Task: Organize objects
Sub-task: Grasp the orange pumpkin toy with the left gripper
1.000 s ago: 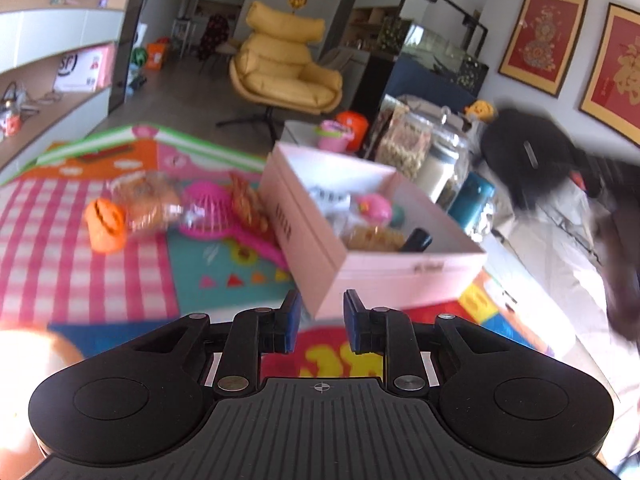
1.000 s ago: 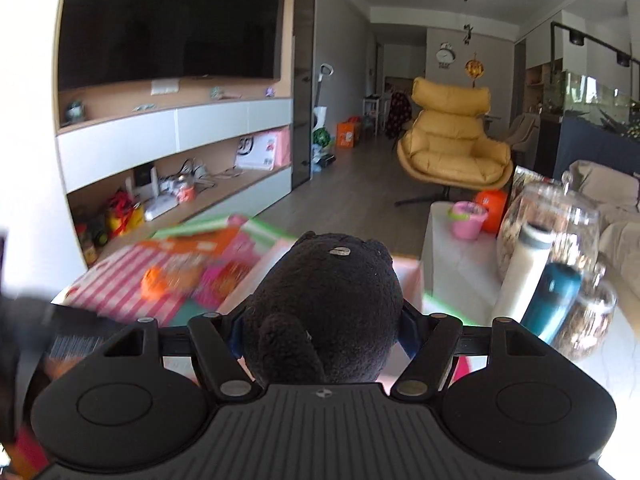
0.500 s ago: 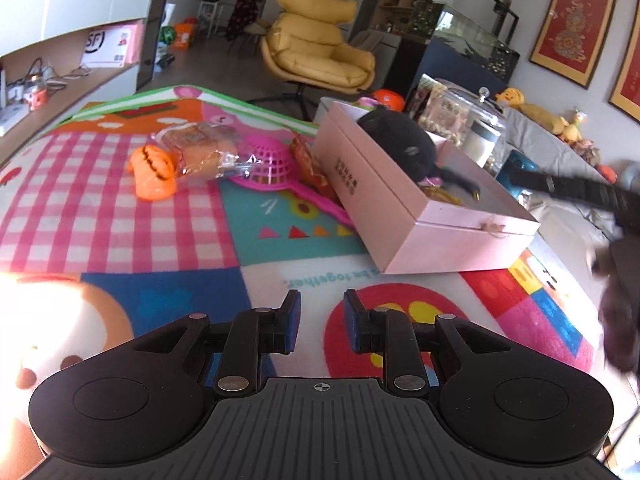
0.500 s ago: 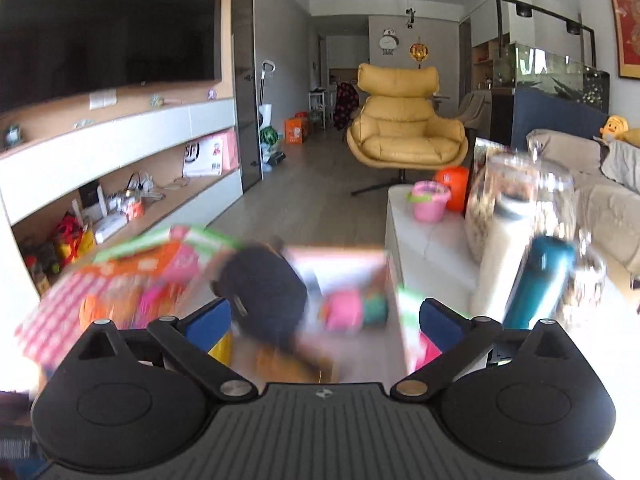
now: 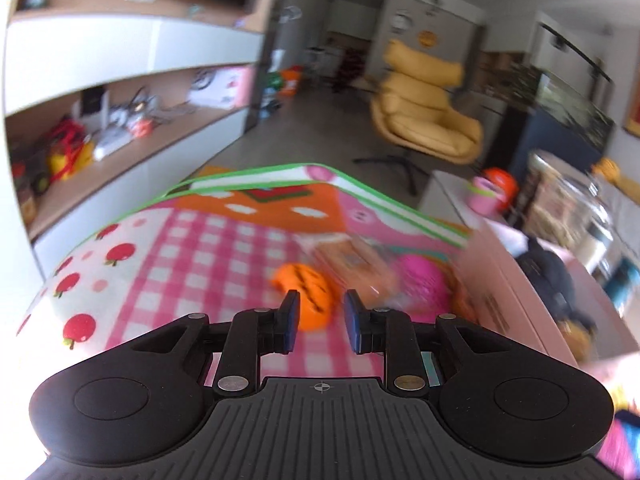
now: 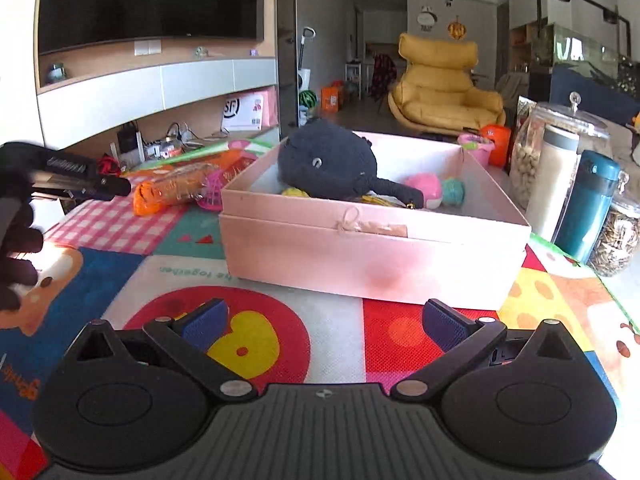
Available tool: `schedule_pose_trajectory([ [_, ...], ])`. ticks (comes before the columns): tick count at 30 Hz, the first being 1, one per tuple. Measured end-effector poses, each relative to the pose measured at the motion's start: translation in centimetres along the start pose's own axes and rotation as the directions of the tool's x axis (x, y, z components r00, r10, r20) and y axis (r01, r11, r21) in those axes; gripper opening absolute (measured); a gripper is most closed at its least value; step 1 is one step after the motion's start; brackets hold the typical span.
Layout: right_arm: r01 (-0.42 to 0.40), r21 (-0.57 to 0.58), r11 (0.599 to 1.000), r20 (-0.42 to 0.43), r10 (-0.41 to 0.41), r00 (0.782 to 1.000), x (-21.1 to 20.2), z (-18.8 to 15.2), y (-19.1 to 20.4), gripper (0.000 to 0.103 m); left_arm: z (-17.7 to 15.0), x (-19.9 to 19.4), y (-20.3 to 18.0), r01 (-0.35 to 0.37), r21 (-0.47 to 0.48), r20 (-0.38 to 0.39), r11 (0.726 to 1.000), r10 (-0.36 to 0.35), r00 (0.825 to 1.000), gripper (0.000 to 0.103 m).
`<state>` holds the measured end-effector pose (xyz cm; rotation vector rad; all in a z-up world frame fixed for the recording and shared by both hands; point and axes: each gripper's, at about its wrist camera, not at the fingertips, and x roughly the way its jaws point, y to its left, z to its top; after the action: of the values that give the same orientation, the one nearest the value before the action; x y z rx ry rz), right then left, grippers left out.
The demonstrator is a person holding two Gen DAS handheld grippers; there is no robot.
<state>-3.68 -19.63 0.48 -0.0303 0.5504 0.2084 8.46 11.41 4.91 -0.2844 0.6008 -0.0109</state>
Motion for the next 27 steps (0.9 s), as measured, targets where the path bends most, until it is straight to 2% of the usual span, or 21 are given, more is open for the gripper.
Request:
schedule_pose_trajectory([
  [3,0.002,0.006,1.000,0.009,-0.002,1.000,-0.1,0.2,-0.1,0.103,1.6,2.5,1.4,-0.003,-0.124,-0.048,0.992,-0.003,0.999,0.026],
  [5,0.001,0.008,1.000,0.005,-0.001,1.000,0.0,0.3,-0.2,0.103,2.2,4.0,1.6,-0.022,-0.151,-0.072,0.988,0.011,0.997,0.026],
  [7,0.000,0.011,1.000,0.007,0.000,1.000,0.0,0.4,-0.2,0.103,2.3,5.1,1.4,-0.031,-0.150,-0.095,0.988,0.017,0.995,0.031],
  [9,-0.004,0.012,1.000,0.000,0.004,1.000,0.1,0.5,-0.2,0.103,2.1,5.7,1.0,-0.048,-0.124,-0.105,0.991,0.035,0.994,0.037],
  [11,-0.008,0.011,1.000,-0.012,0.008,1.000,0.3,0.5,-0.2,0.103,1.8,6.2,0.4,-0.068,-0.086,-0.104,0.994,0.059,0.993,0.039],
  [15,-0.014,0.001,1.000,-0.049,0.014,0.999,0.9,0.6,0.0,0.103,1.3,6.7,-0.8,-0.099,0.044,-0.108,0.994,0.103,0.989,0.044],
  [17,-0.014,-0.002,1.000,-0.068,0.014,0.998,1.2,0.7,0.1,0.103,0.8,6.5,-0.8,-0.097,0.071,-0.109,0.993,0.104,0.989,0.042],
  [19,-0.017,-0.008,1.000,-0.095,0.016,0.995,1.4,0.8,0.2,0.103,0.0,5.6,-0.9,-0.077,0.107,-0.102,0.991,0.088,0.991,0.039],
  [22,-0.019,-0.035,0.999,-0.118,0.015,0.993,1.3,1.2,0.6,0.103,-1.7,2.7,-0.6,-0.007,0.138,-0.132,0.990,0.026,0.991,0.038],
  [25,-0.039,-0.105,0.994,-0.048,0.035,0.998,-0.5,3.3,1.9,0.103,-4.4,-1.2,-0.2,0.094,0.162,-0.162,0.982,-0.068,0.984,0.038],
  [27,-0.079,-0.158,0.984,0.002,0.080,0.997,-1.4,5.9,3.2,0.103,-6.2,-3.5,-0.1,0.138,0.190,-0.166,0.972,-0.107,0.980,0.038],
])
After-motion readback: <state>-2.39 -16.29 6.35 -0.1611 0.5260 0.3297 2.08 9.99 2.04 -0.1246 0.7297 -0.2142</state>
